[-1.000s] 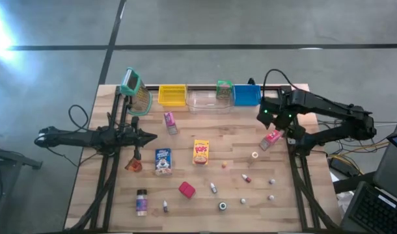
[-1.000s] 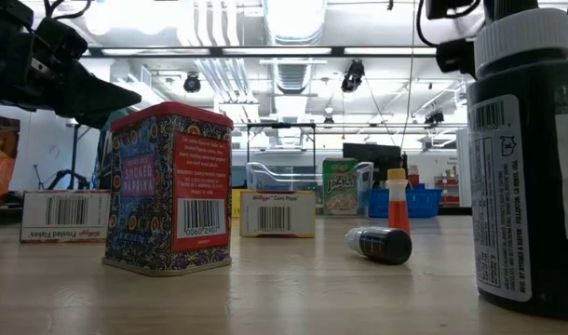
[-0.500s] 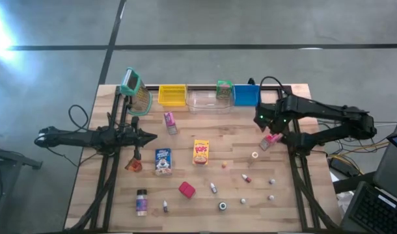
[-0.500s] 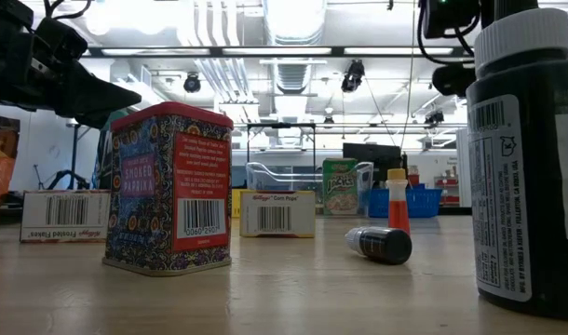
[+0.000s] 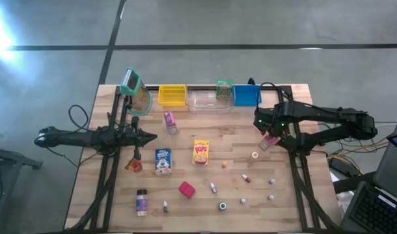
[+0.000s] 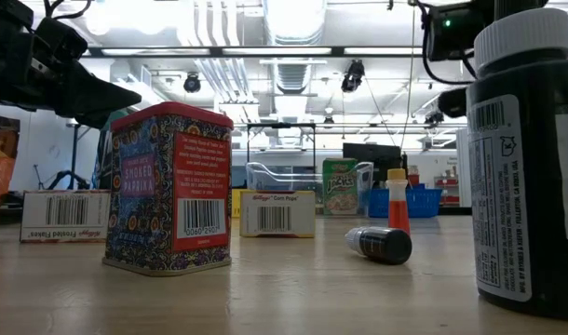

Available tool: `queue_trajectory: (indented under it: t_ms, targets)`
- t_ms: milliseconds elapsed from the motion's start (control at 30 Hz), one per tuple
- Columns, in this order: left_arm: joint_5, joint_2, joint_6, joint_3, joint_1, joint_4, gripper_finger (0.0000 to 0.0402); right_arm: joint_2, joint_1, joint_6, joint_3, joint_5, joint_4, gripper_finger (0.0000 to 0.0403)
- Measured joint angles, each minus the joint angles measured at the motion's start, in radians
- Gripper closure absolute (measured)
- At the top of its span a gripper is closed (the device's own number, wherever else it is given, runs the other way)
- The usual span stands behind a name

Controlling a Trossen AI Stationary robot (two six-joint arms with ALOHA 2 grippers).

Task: Pick & Place Kitchen Items
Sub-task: Put the red cereal box into the transparent bin

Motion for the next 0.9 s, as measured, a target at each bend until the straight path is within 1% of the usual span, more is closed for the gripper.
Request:
queue_trajectory:
  t_ms: [200, 467, 767, 900]
  targets:
    - [0.0, 0.0, 0.0, 0.0, 0.0, 0.0, 0.0378, 0.001, 0.0, 0.025, -0.09, 0.001, 0.058, 0.0109]
    - [0.0, 0.0, 0.0, 0.0, 0.0, 0.0, 0.0378, 0.0, -0.004, 0.043, -0.155, 0.002, 0.109, 0.0125]
    - [0.0, 0.0, 0.0, 0.0, 0.0, 0.0, 0.0378, -0.001, -0.031, 0.004, -0.236, 0.007, 0.211, 0.0142]
    - [0.0, 0.0, 0.0, 0.0, 0.0, 0.0, 0.0378, -0.001, -0.034, -0.01, -0.243, 0.017, 0.215, 0.0156]
